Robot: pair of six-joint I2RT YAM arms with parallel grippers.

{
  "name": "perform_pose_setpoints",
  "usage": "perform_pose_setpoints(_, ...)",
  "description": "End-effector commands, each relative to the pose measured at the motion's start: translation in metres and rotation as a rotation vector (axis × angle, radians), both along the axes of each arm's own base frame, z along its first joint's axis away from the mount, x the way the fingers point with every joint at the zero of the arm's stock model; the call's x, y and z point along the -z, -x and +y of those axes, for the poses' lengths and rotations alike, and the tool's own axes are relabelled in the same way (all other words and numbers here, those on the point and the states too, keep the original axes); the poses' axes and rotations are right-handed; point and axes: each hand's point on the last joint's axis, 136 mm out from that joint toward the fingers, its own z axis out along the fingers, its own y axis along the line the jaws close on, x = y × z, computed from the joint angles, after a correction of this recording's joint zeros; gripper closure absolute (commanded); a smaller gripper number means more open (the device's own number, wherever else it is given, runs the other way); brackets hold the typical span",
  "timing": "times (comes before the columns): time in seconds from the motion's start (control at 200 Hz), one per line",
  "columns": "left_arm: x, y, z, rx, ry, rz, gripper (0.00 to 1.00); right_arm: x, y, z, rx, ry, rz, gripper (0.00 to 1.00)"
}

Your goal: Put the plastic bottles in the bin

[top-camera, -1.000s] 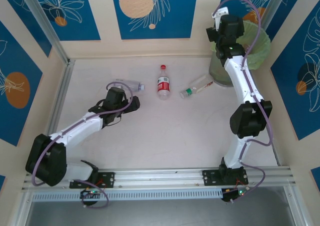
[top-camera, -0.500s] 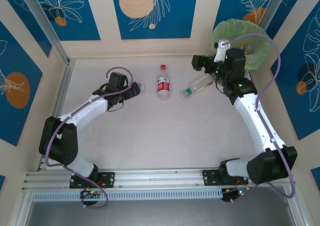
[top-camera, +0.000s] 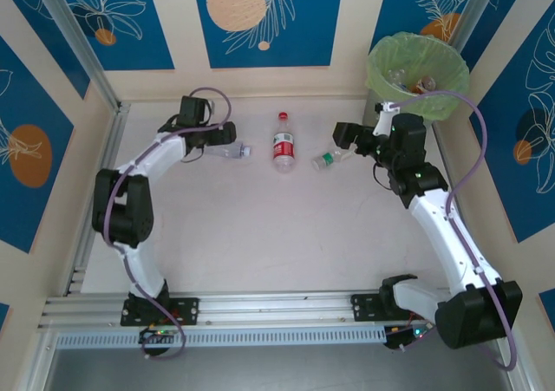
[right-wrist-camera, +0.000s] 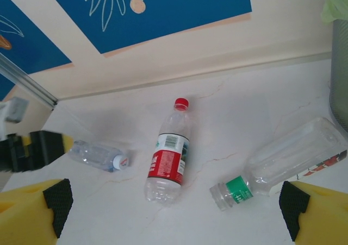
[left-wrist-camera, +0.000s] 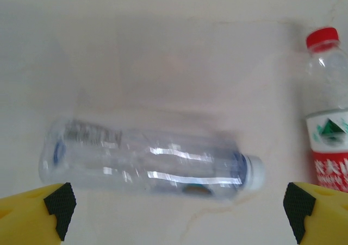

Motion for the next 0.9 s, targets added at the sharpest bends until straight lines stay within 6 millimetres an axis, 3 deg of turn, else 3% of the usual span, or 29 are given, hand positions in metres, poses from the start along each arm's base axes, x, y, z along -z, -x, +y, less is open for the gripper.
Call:
perform_pose_setpoints(0.0,0.015,-0.025,0.014,0.098,-0.056,0.033,0.0,0.004,0.013,0.0,-0.003,-0.015,0.017,0.0)
perform_pose_setpoints(0.16,0.035,-0.053,0.021,0.139,-0.016,0.084,0.0,0.009,0.02,-0.005,0.016,0.003,0.033,0.0)
perform_pose_setpoints(0.355,0.054,-0.07,0.009,0.19,0.073,0.142,0.0,0.017,0.023,-0.013,0.048,0.043,0.057,0.01)
perform_pose_setpoints(0.48,0.06,-0.062,-0.004,0.219,0.149,0.177,0.0,0.017,0.026,-0.015,0.051,0.059,0.06,0.01)
perform_pose_setpoints(0.645,0.074,-0.045,0.005,0.185,0.126,0.218,0.0,0.015,0.028,-0.018,0.052,0.094,0.058,0.01)
perform_pose_setpoints(0.895,0.062,-0.007,0.0,0.171,0.192,0.216,0.0,0.009,0.026,-0.02,0.055,0.127,0.041,0.01)
